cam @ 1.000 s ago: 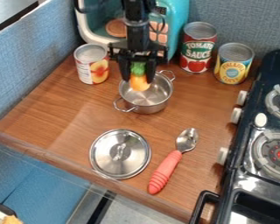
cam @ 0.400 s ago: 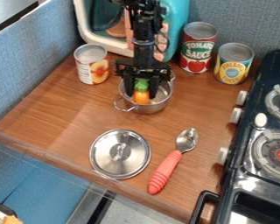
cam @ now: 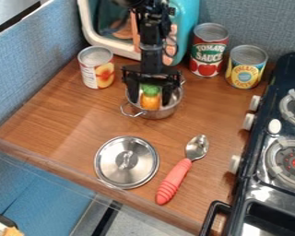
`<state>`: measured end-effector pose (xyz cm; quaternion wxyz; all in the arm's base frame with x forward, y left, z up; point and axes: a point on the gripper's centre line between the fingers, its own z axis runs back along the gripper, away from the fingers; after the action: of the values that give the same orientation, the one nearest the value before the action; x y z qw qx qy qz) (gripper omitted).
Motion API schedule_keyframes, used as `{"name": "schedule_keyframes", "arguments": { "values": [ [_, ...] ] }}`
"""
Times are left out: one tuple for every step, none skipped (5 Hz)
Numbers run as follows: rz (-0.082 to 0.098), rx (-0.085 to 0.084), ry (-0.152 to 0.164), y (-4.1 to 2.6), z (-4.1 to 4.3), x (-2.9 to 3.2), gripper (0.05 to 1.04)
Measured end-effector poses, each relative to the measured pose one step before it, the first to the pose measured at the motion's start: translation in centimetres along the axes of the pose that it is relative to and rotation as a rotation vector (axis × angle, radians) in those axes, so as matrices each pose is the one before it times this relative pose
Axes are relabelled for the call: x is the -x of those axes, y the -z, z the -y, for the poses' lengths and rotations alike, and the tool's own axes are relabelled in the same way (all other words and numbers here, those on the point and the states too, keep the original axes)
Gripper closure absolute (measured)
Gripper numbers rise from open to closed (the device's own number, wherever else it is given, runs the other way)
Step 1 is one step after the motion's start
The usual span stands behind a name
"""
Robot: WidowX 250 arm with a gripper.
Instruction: Take the pineapple and put it in the silver pot
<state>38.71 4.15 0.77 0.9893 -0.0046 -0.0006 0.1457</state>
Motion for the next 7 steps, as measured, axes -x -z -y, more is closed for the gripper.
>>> {"name": "schedule_keyframes", "arguments": {
  "values": [
    [0.0826,0.0377,0.0584,-3.826,0.889,-0.534,0.083],
    [0.0055,0.0211,0.1036,-0.771,0.996,0.054,0.083],
    [0.0001,-0.0020,0.1550,-0.792,0.976,-0.405,0.083],
    [-0.0026,-0.0073,0.0165,0.011,0.119,0.022,0.083],
    [-0.0014,0.0015,0.0008,0.034,0.024,0.040,0.083],
    [0.0019,0.0024,-0.0029,-0.036,-0.021,-0.042,0.083],
    [-0.0002,-0.0012,0.0022,0.003,0.040,-0.002,0.083]
  ]
}}
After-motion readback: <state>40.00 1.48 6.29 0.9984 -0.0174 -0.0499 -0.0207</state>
